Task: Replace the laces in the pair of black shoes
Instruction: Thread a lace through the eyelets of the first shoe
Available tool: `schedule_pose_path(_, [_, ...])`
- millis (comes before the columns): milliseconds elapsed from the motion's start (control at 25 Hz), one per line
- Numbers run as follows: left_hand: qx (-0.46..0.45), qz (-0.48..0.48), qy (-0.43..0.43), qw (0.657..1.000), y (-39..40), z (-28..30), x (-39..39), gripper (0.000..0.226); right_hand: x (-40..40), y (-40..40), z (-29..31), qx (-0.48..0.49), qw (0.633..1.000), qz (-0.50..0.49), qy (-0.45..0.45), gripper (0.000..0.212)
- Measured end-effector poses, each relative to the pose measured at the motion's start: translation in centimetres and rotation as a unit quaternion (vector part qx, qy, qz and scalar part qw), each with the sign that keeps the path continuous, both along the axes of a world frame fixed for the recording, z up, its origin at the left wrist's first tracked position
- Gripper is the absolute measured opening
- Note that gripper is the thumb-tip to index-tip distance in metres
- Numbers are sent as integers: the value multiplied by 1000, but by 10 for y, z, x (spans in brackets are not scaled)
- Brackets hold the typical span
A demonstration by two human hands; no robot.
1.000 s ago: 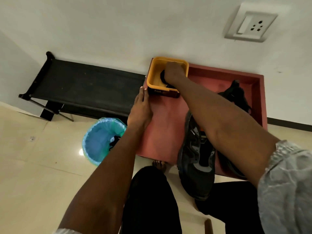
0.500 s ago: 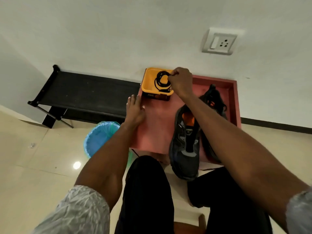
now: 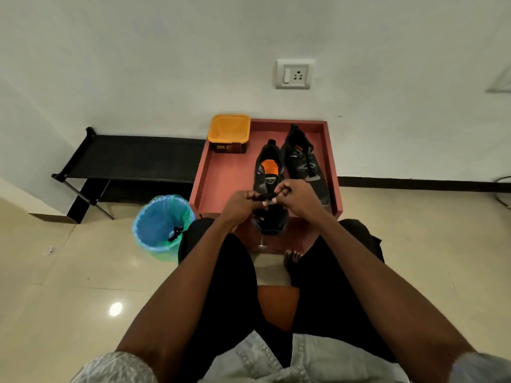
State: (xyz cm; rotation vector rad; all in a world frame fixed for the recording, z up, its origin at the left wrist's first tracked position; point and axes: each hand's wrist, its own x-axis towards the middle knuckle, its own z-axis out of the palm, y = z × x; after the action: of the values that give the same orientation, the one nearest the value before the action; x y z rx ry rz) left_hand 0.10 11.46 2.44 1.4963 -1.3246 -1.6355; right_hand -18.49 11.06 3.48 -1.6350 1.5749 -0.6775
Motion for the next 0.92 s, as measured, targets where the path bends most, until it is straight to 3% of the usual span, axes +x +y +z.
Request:
schedule_pose_path(120, [61, -55, -81, 993, 29, -8, -3, 17, -16, 32, -5, 51, 998, 3, -31, 14])
schedule_pose_path(240, [125, -97, -124, 979, 53, -10, 0, 25, -22, 58, -17, 97, 986, -15, -132, 14])
schedule_pose_path(360, [78, -98, -143, 982, 58, -15, 3, 23, -21, 71, -28, 117, 965, -36, -234, 15])
schedule_pose_path(440, [20, -93, -108, 990, 54, -18, 5, 32, -19, 72, -30, 124, 959, -42, -253, 17])
schedule_pose_path(520, [23, -115, -19, 993, 54, -19, 4, 40, -14, 73, -28, 142, 945, -41, -291, 16])
schedule_pose_path(600, [36, -144, 31, 988, 59, -19, -1, 30, -12, 73, -28, 169, 932, -34, -318, 13])
schedule_pose_path(720, [65, -96, 69, 991, 57, -19, -3, 18, -16, 66, -26, 160, 946, -68, -274, 9])
schedule_pose_path(800, [66, -24, 71, 995, 49, -17, 5, 18, -27, 57, -25, 89, 954, -204, -201, 11])
schedule_pose_path(920, [42, 67, 72, 994, 38, -17, 14, 12, -53, 54, -25, -39, 899, -434, -49, 15])
